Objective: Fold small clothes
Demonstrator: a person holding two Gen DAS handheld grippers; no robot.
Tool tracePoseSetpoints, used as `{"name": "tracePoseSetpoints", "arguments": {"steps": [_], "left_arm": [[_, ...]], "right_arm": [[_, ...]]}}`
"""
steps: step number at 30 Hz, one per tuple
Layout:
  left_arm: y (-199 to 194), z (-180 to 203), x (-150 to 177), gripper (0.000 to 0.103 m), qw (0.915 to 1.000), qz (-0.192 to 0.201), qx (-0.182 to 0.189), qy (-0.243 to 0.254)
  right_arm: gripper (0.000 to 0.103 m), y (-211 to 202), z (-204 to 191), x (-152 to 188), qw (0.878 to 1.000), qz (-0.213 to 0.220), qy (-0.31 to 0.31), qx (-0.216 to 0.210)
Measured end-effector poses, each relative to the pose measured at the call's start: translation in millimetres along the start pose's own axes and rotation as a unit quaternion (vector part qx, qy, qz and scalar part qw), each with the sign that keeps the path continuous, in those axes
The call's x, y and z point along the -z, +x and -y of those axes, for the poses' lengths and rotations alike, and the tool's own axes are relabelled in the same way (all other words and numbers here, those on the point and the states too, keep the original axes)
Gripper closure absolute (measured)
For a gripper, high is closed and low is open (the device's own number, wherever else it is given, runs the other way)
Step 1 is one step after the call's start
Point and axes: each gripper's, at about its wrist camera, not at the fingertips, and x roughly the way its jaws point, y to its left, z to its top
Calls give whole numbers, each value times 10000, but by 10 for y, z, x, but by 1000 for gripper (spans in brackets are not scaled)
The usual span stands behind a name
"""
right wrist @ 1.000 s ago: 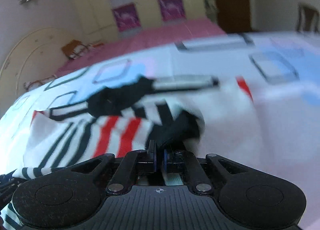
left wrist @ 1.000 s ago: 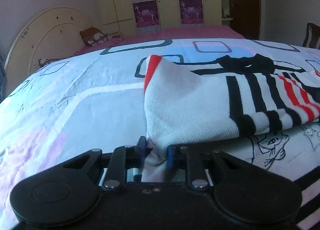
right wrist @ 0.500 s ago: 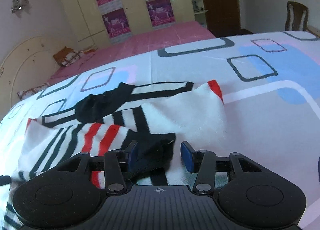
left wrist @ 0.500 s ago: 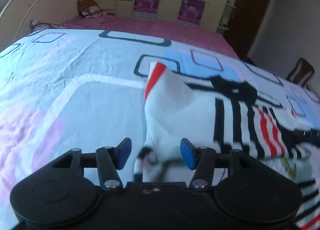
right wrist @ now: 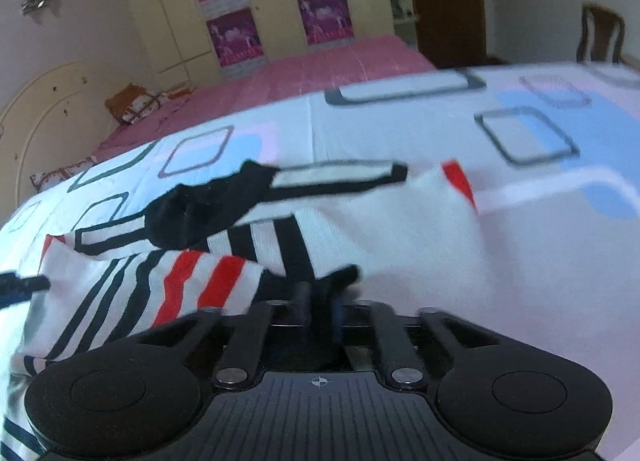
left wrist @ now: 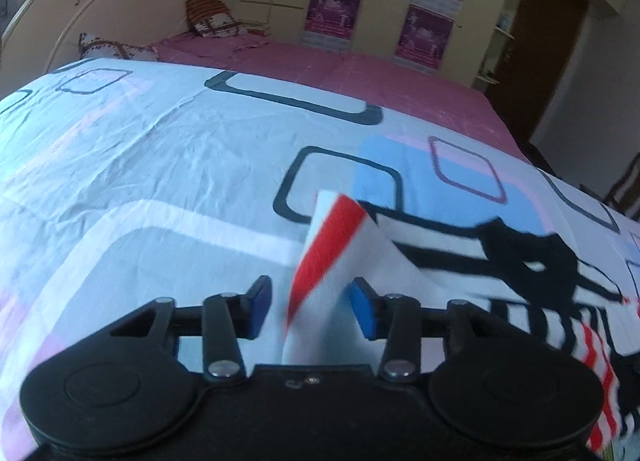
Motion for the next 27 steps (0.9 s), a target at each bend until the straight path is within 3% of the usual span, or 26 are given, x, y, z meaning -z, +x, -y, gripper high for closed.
{"name": "tracePoseSetpoints", "arguments": {"steps": [3,7,10,13,17,27], "left_arm": [[149,-25,-37,72,9997,15,-201,-122],[247,-44,-62,71,9991,93,-358,-208],[265,-26,-91,71,9991,81,-408,-118],[194,3,-107,67,9990,61,-448,19],[59,40,-56,64,9986,65,-490,167],[-349,169,24,58,9987,122,-340,369]], "right_arm": [[98,-40,-72,-26,9990,213,-363,122],[98,227,-35,56,9973,-246,-570,396],[98,224,-26,72,9970,-228,-627,396],[98,85,-23,29,9970,100,-607,470],[97,-27,-83,-73,9972,292,-624,287],[97,30,-392,-50,9964,140,-830,-87]]}}
